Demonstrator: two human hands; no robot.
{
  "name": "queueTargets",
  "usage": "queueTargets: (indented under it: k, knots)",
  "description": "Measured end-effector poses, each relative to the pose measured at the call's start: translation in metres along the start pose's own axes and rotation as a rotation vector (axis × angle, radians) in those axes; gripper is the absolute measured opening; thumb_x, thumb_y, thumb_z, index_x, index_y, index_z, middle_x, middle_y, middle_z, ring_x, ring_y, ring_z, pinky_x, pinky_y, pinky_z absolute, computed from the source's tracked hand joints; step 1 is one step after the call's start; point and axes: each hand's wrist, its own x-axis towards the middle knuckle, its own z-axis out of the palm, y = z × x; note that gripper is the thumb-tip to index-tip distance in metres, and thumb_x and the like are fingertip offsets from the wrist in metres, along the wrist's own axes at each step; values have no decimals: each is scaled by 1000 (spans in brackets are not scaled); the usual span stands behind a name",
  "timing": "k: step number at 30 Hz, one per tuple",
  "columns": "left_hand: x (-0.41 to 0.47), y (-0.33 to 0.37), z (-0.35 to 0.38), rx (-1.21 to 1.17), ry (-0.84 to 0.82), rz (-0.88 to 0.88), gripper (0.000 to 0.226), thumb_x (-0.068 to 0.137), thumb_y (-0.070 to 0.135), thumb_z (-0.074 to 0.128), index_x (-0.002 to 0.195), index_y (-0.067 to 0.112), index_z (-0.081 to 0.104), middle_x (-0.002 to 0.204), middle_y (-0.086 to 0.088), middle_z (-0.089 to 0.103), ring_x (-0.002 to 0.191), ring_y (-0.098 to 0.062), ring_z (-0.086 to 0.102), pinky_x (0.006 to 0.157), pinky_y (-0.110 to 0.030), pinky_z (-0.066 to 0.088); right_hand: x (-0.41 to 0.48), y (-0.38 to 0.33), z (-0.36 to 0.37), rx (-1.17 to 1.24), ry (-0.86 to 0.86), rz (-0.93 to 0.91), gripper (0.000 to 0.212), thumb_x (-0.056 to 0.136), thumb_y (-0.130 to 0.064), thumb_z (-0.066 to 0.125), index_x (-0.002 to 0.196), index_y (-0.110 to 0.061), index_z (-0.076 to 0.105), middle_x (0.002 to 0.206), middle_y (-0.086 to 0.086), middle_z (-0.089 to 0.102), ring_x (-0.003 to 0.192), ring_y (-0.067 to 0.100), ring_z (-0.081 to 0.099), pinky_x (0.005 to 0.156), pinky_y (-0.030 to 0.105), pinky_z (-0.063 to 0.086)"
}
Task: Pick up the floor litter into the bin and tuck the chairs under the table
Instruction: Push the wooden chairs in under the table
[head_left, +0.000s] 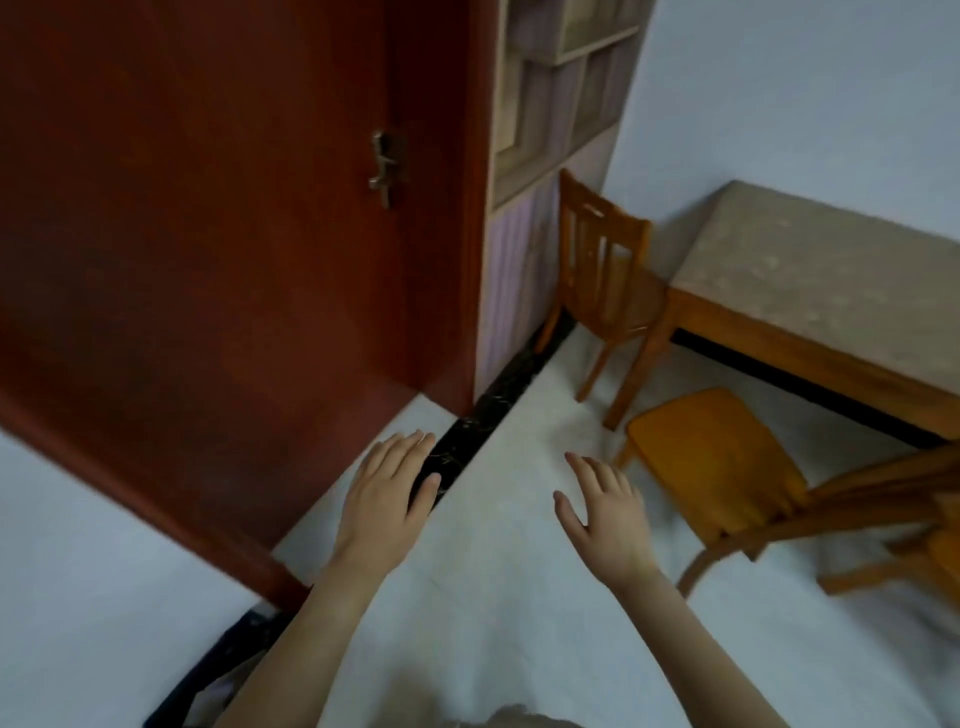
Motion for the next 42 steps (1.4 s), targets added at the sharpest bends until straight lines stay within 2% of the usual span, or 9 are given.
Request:
queueTargets:
  k: [4,8,13,20,25,27,35,39,42]
  knots:
    - [42,49,47,-42,-78,86,54,98,46,28,138,15,50,140,0,52,132,-18,42,112,-38,27,5,53,-29,-11,18,115,58,97,-55,31,145,-23,43,142,-1,51,131,24,44,108,39,34]
    - [94,89,76,-61,-127,153,56,97,48,28,139,16,49,141,1,50,133,-18,41,113,-28,21,26,100,-53,-2,47,193,57,97,-54,34,147,-25,39,146,-1,47,136,22,39,111,41,33]
    - [153,105,103,-74,-151,185,54,96,45,31,139,16,49,142,2,49,134,-17,38,111,-17,10,70,137,-56,26,53,261,60,97,-57,31,147,-26,38,147,-1,46,135,22,40,112,45,36]
    - [256,87,151,-87,-190,222,56,95,47,29,139,18,48,142,3,49,134,-13,37,111,-21,18,167,169,-45,27,62,267,64,95,-59,26,145,-21,42,143,1,50,131,22,45,108,41,39]
    - [379,68,171,-104,-210,268,56,95,48,29,141,19,45,144,4,46,135,-13,36,112,-37,31,279,194,-50,25,106,270,56,97,-51,39,145,-22,40,141,0,50,130,21,45,106,41,41]
    - [432,62,170,-92,-197,294,56,95,47,31,140,18,47,143,2,48,134,-15,39,111,-39,32,324,198,-57,36,132,266,54,98,-48,43,145,-21,41,141,2,50,130,23,46,105,42,41]
    - [593,56,202,-54,-209,341,59,96,51,25,142,19,44,145,2,45,136,-16,36,112,-36,31,465,240,-78,106,170,279,55,98,-41,49,146,-18,39,144,5,47,134,23,41,108,42,40]
    - [650,53,247,-40,-263,305,61,94,54,23,143,23,41,148,5,42,138,-13,31,112,-32,27,529,284,-69,111,135,267,66,93,-57,34,146,-18,40,142,4,48,133,22,42,107,44,41]
    - [696,56,276,-39,-283,264,61,94,54,23,143,24,40,148,5,41,139,-13,31,113,-32,27,586,319,-62,113,108,226,67,93,-59,31,145,-18,40,141,3,49,131,22,43,106,42,41]
